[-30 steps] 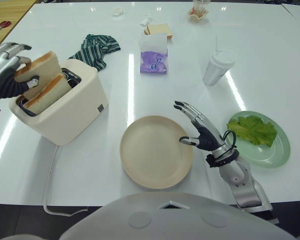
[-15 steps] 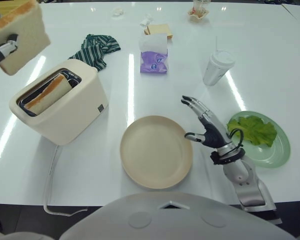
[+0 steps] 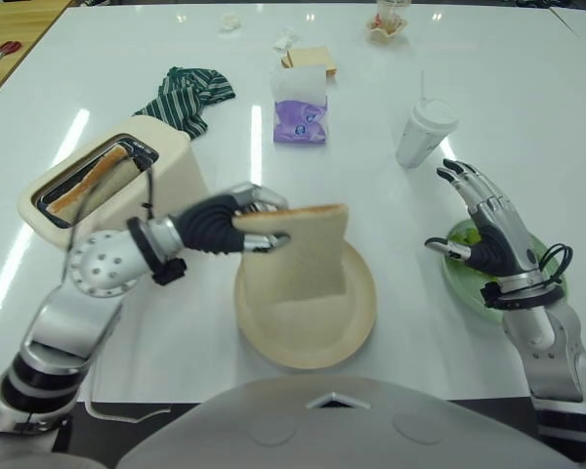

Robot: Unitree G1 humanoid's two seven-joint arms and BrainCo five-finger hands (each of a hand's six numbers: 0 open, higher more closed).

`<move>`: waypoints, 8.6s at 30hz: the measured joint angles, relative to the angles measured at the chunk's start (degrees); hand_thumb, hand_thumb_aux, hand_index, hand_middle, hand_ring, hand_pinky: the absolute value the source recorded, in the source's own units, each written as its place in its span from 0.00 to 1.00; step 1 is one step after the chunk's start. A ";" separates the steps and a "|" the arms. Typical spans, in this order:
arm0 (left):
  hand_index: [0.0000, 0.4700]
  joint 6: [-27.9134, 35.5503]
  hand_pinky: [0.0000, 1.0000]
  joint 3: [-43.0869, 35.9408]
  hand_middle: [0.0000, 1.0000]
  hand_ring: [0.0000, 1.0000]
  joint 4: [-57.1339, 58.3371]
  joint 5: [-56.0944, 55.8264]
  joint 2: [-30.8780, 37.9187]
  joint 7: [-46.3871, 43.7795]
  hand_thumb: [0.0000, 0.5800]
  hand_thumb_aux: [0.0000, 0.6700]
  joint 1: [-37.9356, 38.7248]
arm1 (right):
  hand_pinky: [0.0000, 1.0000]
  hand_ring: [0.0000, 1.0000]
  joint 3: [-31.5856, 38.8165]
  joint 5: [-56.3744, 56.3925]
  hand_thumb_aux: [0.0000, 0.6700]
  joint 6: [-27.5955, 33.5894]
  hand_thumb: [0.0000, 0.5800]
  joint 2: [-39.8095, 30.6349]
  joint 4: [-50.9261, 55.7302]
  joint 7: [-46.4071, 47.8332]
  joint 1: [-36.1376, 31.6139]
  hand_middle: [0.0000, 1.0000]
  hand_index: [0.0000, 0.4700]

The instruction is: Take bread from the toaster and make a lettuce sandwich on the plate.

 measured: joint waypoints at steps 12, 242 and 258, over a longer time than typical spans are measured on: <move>1.00 -10.09 1.00 -18.35 1.00 1.00 23.05 18.25 -9.29 0.76 1.00 1.00 -1.29 | 0.00 0.00 -1.05 -0.76 0.00 -1.22 0.00 -1.14 0.52 -0.75 0.90 0.00 0.00; 1.00 -6.19 1.00 -19.40 1.00 1.00 46.03 10.72 -19.05 -18.16 1.00 1.00 -25.05 | 0.00 0.00 12.08 -14.41 0.00 -14.10 0.00 -6.88 -21.25 15.79 13.50 0.00 0.00; 1.00 -6.25 1.00 -19.94 1.00 1.00 46.26 13.57 -20.21 -17.96 1.00 1.00 -22.26 | 0.00 0.00 17.50 -17.78 0.00 -12.09 0.00 -7.38 -18.36 17.60 10.71 0.00 0.00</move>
